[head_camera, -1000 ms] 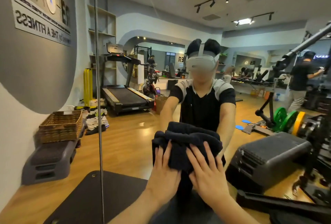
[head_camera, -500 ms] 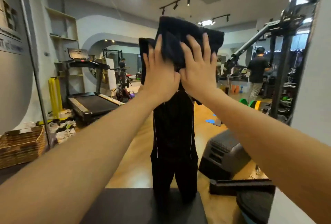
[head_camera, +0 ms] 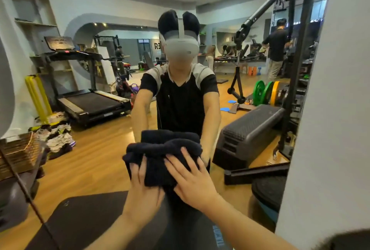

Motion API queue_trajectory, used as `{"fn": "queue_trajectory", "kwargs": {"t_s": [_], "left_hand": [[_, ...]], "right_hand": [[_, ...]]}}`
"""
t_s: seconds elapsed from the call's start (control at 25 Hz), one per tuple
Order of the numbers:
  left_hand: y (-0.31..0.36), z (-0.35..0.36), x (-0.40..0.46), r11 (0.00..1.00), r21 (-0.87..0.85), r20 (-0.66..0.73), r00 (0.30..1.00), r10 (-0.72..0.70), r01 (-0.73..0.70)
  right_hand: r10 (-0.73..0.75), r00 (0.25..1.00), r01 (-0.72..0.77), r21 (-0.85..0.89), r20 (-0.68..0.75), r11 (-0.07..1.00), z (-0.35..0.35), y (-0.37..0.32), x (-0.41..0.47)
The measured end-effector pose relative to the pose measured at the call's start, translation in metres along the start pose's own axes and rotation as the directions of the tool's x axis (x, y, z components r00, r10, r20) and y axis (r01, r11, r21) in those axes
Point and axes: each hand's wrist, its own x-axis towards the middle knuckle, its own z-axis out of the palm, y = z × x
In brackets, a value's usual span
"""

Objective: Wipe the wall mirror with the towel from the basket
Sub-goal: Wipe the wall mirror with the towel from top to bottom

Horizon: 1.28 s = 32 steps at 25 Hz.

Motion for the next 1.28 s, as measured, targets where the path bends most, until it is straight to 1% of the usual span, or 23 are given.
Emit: {"fn": "queue_trajectory", "kwargs": {"t_s": [0.08,0.12,0.16,0.24,0.32,0.4,0.48,0.56,0.64,0.68,0.76,0.84,0.92,0.96,1.04,1.12,1.2,1.28], "left_hand": [[0.055,0.034,0.003,0.99,0.046,0.068,0.99,0.127,-0.13],[0.082,0.037,0.017,0.99,0.026,0.067,0.988,0.137,-0.139],[0.107,0.034,0.035,0.992,0.001,0.02,0.992,0.125,-0.125],[0.152,0.02,0.081,0.989,-0.036,-0.145,0.98,0.14,-0.146],[0.183,-0.012,0.137,0.976,-0.064,-0.314,0.932,0.179,-0.209],[0.21,-0.053,0.197,0.966,-0.083,-0.457,0.871,0.181,-0.244],[0.234,-0.085,0.244,0.967,-0.123,-0.527,0.84,0.128,-0.225],[0.254,-0.091,0.268,0.972,-0.136,-0.572,0.816,0.08,-0.191],[0.266,-0.079,0.269,0.977,-0.114,-0.6,0.796,0.079,-0.183],[0.27,-0.069,0.264,0.976,-0.103,-0.606,0.79,0.091,-0.191],[0.276,-0.046,0.247,0.969,-0.091,-0.599,0.79,0.133,-0.231],[0.286,-0.018,0.224,0.959,-0.066,-0.563,0.804,0.191,-0.275],[0.292,0.019,0.191,0.952,-0.056,-0.488,0.84,0.237,-0.302],[0.292,0.039,0.171,0.948,-0.052,-0.446,0.857,0.259,-0.314],[0.29,0.065,0.133,0.94,-0.047,-0.373,0.879,0.297,-0.338],[0.278,0.074,0.11,0.924,-0.038,-0.307,0.885,0.351,-0.38],[0.255,0.073,0.1,0.9,-0.046,-0.28,0.87,0.405,-0.434],[0.223,0.068,0.093,0.884,-0.073,-0.264,0.864,0.43,-0.462]], "right_hand": [[-0.027,0.998,0.03,-0.076,0.049,0.997,-0.001,0.047,-0.06],[-0.041,0.997,0.047,-0.088,0.07,0.995,-0.008,0.073,-0.075],[-0.051,0.996,0.057,-0.089,0.068,0.994,-0.017,0.1,-0.08],[-0.043,0.999,0.044,-0.088,0.009,0.995,-0.042,0.159,-0.071],[-0.009,0.998,0.003,-0.091,-0.06,0.996,-0.072,0.218,-0.046],[0.042,0.99,-0.054,-0.08,-0.133,0.995,-0.101,0.276,-0.019],[0.079,0.974,-0.093,-0.056,-0.212,0.994,-0.124,0.32,0.006],[0.1,0.954,-0.111,-0.025,-0.282,0.993,-0.131,0.343,0.015],[0.147,0.928,-0.141,0.044,-0.343,0.989,-0.119,0.342,0.007],[0.195,0.909,-0.175,0.089,-0.368,0.981,-0.109,0.336,-0.004],[0.286,0.87,-0.229,0.185,-0.402,0.956,-0.088,0.318,-0.036],[0.33,0.855,-0.248,0.243,-0.4,0.938,-0.067,0.301,-0.075],[0.386,0.851,-0.302,0.269,-0.357,0.915,-0.045,0.279,-0.119],[0.427,0.849,-0.349,0.277,-0.312,0.895,-0.036,0.263,-0.14],[0.506,0.843,-0.44,0.306,-0.185,0.844,-0.029,0.228,-0.173],[0.542,0.837,-0.492,0.326,-0.08,0.807,-0.031,0.199,-0.186],[0.543,0.838,-0.498,0.327,-0.054,0.803,-0.033,0.177,-0.182],[0.549,0.833,-0.498,0.335,-0.071,0.8,-0.028,0.153,-0.167]]}}
